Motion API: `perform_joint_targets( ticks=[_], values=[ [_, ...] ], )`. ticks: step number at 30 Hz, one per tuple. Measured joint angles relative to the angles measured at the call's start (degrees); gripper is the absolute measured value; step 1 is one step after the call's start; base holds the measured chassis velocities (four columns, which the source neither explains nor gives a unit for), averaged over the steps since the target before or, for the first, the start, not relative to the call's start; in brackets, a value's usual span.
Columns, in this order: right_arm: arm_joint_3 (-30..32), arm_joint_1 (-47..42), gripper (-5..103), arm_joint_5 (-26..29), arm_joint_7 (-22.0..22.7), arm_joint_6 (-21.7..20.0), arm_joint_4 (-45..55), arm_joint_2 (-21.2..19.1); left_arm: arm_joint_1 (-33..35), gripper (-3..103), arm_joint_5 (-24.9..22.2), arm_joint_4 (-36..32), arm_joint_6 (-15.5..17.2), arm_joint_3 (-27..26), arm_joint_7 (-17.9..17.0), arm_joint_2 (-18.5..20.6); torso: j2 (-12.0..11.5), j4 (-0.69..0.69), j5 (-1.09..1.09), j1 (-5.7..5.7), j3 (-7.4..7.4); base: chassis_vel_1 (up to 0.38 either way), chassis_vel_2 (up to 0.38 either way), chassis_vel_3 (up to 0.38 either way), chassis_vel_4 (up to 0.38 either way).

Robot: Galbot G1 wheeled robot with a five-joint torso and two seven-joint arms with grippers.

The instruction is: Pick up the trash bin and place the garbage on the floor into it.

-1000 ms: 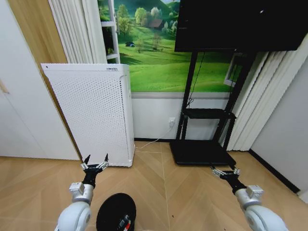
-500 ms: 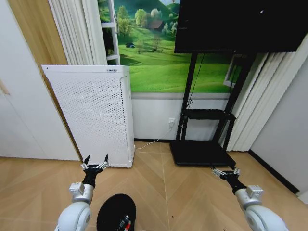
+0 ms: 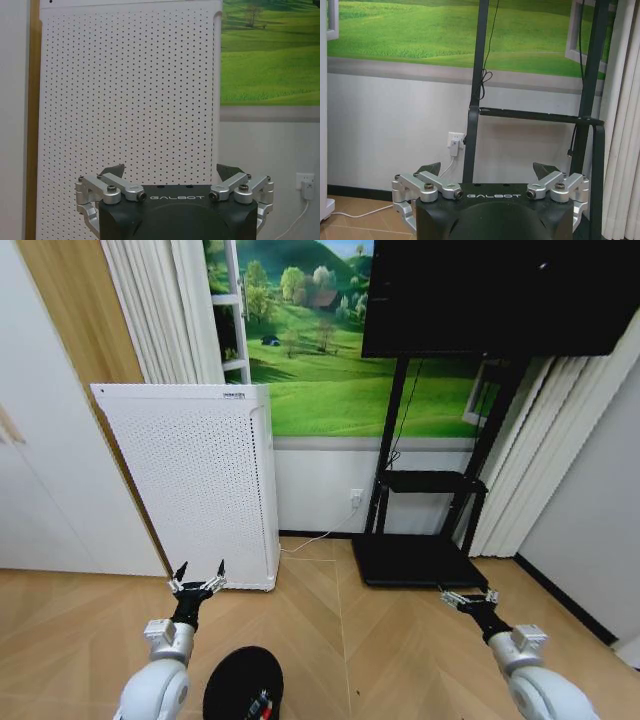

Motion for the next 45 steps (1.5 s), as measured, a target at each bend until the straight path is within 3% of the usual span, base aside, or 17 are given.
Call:
perform_joint_targets(
  ticks=[45],
  values=[
    [0.0, 0.0, 100, 0.0, 0.0, 0.0, 0.0, 0.0, 0.0, 100, 0.0, 0.0, 0.0, 0.0, 0.0, 0.0, 10.5, 0.0, 0.0, 3.46, 7.07, 0.0, 0.0, 0.0, 0.0]
  ],
)
